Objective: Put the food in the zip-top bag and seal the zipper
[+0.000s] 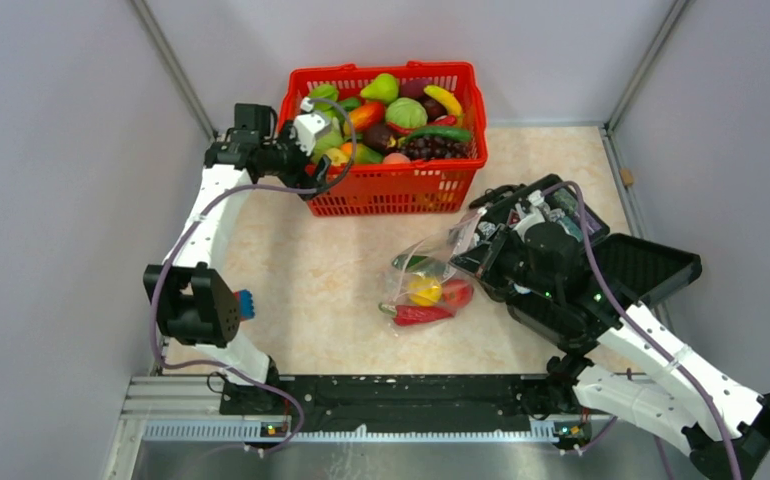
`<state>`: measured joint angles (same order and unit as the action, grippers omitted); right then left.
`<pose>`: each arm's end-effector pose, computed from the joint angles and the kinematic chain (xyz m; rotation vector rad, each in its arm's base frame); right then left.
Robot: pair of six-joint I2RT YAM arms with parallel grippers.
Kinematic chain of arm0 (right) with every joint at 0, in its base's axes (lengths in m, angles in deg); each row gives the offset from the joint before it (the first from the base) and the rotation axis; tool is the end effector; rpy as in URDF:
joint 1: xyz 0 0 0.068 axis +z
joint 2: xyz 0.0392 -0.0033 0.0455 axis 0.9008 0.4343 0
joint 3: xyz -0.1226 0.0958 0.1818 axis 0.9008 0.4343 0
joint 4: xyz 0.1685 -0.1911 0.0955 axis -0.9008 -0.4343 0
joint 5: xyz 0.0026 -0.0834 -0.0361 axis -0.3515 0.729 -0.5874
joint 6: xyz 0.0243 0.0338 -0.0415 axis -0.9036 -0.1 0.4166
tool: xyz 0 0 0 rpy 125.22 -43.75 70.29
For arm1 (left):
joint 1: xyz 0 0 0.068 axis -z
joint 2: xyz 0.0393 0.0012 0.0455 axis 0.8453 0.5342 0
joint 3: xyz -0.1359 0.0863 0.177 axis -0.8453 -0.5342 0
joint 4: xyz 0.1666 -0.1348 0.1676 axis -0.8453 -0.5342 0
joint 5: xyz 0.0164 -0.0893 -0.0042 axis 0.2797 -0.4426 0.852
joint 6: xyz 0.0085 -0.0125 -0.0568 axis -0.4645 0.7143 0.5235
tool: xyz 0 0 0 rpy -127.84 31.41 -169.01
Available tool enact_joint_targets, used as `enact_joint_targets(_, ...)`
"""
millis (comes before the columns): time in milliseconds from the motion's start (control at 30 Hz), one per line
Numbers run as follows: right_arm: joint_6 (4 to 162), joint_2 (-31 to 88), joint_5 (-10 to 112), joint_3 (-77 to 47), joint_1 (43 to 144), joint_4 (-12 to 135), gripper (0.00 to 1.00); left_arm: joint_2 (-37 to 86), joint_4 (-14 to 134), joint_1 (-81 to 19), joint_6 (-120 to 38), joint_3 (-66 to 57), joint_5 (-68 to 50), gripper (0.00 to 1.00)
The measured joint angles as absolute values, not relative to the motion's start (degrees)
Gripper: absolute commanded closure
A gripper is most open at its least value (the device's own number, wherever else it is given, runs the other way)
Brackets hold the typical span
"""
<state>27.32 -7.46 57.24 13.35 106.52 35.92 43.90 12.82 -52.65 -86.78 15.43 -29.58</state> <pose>0.1607 0.1479 0.2981 0.3641 2.1713 1.1530 0.3685 -0.0532 0.3109 0.9816 2.0714 -0.3458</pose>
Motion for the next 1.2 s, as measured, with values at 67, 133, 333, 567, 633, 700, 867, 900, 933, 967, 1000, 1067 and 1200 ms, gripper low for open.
enact_joint_targets(67, 27.7, -7.1, 57.0, 13.3, 106.5, 35.9, 1.0, 42.3, 12.4, -54.7, -86.9, 13.9, -29.2, 0.07)
enact_joint_targets(133, 28.0, -6.7, 56.6, 13.3, 106.5, 35.9, 1.0, 40.2, 11.8, -56.8, -86.9, 11.9, -27.7, 0.07)
enact_joint_targets(333, 28.7, -5.6, 55.5, 13.3, 106.5, 35.9, 1.0, 37.0, 5.7, -60.3, -86.5, 10.3, -22.1, 0.07)
enact_joint_targets(567, 29.4, -5.2, 55.3, 13.3, 106.5, 35.9, 1.0, 31.9, -0.1, -61.2, -83.3, 10.1, -22.3, 0.02)
enact_joint_targets(633, 29.4, -5.2, 55.3, 13.3, 106.5, 35.9, 1.0, 28.9, 1.7, -61.5, -81.0, 9.5, -23.4, 0.01)
enact_joint_targets(700, 29.3, -5.2, 55.3, 13.3, 106.5, 36.0, 1.0, 24.6, 7.3, -61.7, -77.4, 7.3, -25.4, 0.01)
enact_joint_targets(867, 29.1, -5.2, 55.3, 13.3, 106.5, 36.9, 1.0, 15.7, 30.9, -61.7, -63.5, -0.7, -34.5, 0.01)
enact_joint_targets(900, 29.1, -5.2, 55.3, 13.3, 106.5, 37.1, 1.0, 15.7, 35.6, -61.3, -60.4, -1.4, -36.4, 0.02)
enact_joint_targets(933, 29.1, -5.2, 55.3, 13.3, 106.5, 37.3, 1.0, 16.8, 40.4, -60.7, -57.2, -1.4, -38.1, 0.03)
enact_joint_targets(967, 29.1, -5.2, 55.3, 13.3, 106.5, 37.4, 1.0, 18.5, 44.2, -59.9, -54.9, -0.7, -39.1, 0.03)
enact_joint_targets(1000, 29.1, -5.2, 55.3, 13.3, 106.5, 37.5, 1.0, 20.3, 46.6, -58.8, -53.3, 0.8, -39.7, 0.03)
enact_joint_targets(1067, 29.1, -5.1, 55.1, 13.3, 106.5, 37.8, 1.0, 26.0, 48.9, -55.8, -51.9, 4.5, -39.5, 0.03)
enact_joint_targets(1200, 28.8, -4.9, 54.3, 13.3, 106.5, 39.4, 1.0, 35.5, 50.1, -50.0, -51.3, 9.0, -36.7, 0.03)
